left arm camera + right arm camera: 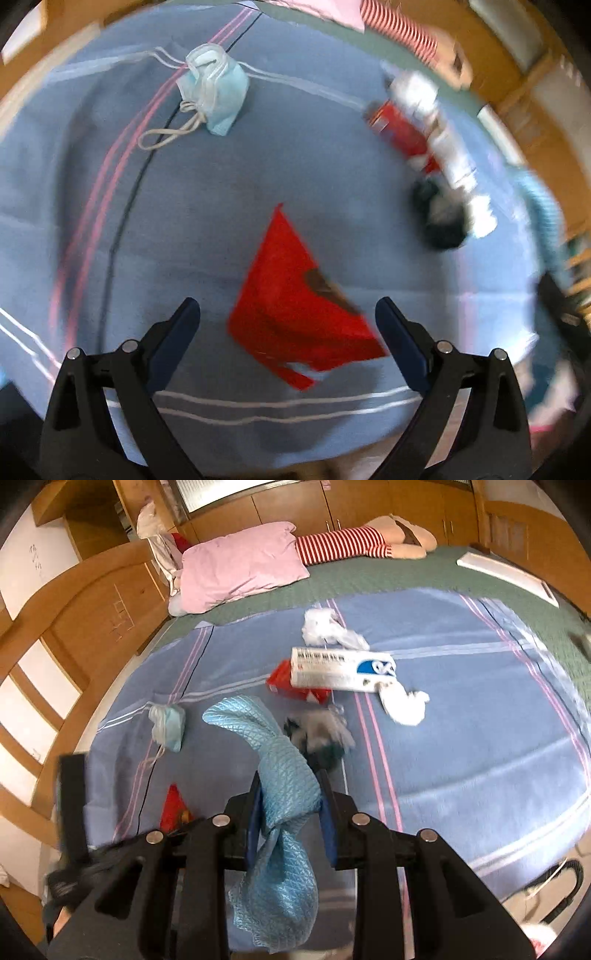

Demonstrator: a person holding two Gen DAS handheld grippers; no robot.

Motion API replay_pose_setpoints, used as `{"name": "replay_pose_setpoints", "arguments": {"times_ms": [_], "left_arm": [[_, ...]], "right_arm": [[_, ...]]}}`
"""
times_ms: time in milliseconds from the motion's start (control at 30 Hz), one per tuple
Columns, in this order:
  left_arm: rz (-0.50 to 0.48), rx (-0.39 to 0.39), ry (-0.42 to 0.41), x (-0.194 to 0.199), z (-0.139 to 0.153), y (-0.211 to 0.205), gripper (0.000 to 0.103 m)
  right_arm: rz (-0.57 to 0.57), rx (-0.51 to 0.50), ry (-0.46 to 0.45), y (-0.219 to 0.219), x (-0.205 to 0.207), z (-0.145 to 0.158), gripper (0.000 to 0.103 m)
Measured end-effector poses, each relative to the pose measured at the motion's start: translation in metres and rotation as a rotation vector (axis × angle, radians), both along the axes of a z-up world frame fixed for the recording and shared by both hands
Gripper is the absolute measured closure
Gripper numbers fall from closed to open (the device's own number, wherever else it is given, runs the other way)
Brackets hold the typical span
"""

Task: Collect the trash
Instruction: 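Lift the blue cloth with the right gripper while the left gripper grasps the red wrapper, then drop the blue cloth and red wrapper into the white plastic bag with both grippers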

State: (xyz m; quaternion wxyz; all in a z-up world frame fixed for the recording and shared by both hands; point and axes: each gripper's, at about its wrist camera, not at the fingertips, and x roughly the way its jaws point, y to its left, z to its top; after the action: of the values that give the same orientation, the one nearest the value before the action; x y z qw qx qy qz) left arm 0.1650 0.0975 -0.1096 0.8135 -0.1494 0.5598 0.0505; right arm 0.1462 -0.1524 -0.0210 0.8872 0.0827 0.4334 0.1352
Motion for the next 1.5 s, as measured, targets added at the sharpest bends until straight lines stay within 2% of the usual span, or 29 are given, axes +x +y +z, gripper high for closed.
{"name": "replay_pose_setpoints", "arguments": {"times_ms": [33,100,200,267,333,433,600,800,1000,1067,1200,1400,1500], "left_arm": [[-0.006,0.037,0.018,0.000,-0.003,-0.002,0.016],[-0.023,0.079,0.035,-0.002,-0.007,-0.004,0.024],[-0.039,0.108,0.002,-0.008,-0.002,-0.003,0.053],[-0.038,0.125,-0.005,-0.011,-0.001,-0.002,0.065],[-0.041,0.125,-0.020,-0.014,0.000,-0.005,0.085],[-0.055,0.150,-0.039,-0.018,0.002,-0.010,0.090],[-0.060,0.197,-0.077,-0.025,0.009,-0.015,0.092],[-0.031,0.152,-0.155,-0.030,0.022,-0.008,0.092],[-0.043,0.130,-0.187,-0.031,0.027,-0.010,0.092],[-0.063,0.109,-0.212,-0.033,0.031,-0.013,0.092],[-0.172,-0.004,-0.256,-0.037,0.036,-0.029,0.092],[-0.316,-0.142,-0.310,-0.049,0.043,-0.056,0.092],[-0.358,-0.225,-0.319,-0.055,0.042,-0.064,0.092]], "right_arm": [[0.002,0.008,0.008,-0.003,-0.007,-0.002,0.074],[0.001,0.014,0.019,-0.005,-0.017,-0.004,0.075],[0.003,0.008,0.032,-0.004,-0.027,-0.010,0.075],[0.005,0.003,0.042,-0.003,-0.032,-0.013,0.075],[0.004,-0.005,0.049,-0.003,-0.036,-0.014,0.075],[-0.002,-0.002,0.054,-0.005,-0.039,-0.015,0.075],[-0.012,0.003,0.054,-0.006,-0.043,-0.015,0.075],[-0.016,0.005,0.069,-0.007,-0.045,-0.021,0.075],[-0.019,0.017,0.058,-0.014,-0.051,-0.015,0.075],[-0.019,0.019,0.039,-0.022,-0.057,-0.008,0.075],[-0.027,-0.023,0.026,-0.051,-0.080,0.004,0.075],[-0.029,-0.120,0.169,-0.092,-0.121,-0.008,0.074],[-0.029,-0.177,0.264,-0.106,-0.139,-0.028,0.067]]}}
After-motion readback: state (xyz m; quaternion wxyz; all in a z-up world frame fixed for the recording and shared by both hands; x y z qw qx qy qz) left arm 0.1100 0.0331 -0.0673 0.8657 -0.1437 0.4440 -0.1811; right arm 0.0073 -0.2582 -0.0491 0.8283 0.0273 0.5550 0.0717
